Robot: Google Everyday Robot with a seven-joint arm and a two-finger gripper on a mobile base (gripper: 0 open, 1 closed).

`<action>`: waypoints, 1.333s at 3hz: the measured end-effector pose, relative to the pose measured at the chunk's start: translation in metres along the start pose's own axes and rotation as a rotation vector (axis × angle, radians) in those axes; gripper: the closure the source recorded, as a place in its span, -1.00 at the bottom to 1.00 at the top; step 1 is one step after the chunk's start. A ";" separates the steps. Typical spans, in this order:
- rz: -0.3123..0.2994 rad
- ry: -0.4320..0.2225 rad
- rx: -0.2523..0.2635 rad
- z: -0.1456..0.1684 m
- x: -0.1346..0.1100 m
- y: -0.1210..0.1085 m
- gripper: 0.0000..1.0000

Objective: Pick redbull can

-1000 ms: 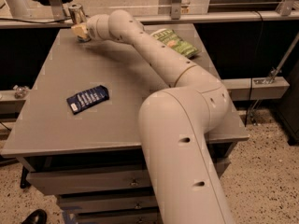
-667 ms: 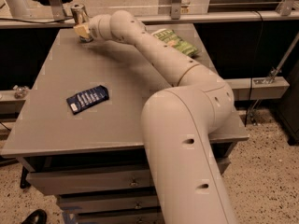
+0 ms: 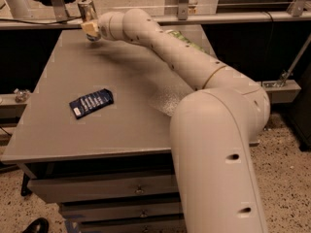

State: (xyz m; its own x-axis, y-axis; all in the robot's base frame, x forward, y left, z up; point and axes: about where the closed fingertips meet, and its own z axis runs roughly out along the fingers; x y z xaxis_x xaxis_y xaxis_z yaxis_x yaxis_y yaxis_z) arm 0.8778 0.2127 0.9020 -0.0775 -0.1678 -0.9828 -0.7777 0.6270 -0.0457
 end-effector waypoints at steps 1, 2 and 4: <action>0.016 -0.028 -0.073 -0.033 -0.016 0.031 1.00; 0.082 -0.053 -0.182 -0.074 -0.026 0.077 1.00; 0.148 -0.091 -0.296 -0.121 -0.039 0.122 1.00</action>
Offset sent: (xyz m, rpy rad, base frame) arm -0.1859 -0.0108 0.0558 0.2167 0.1432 0.2942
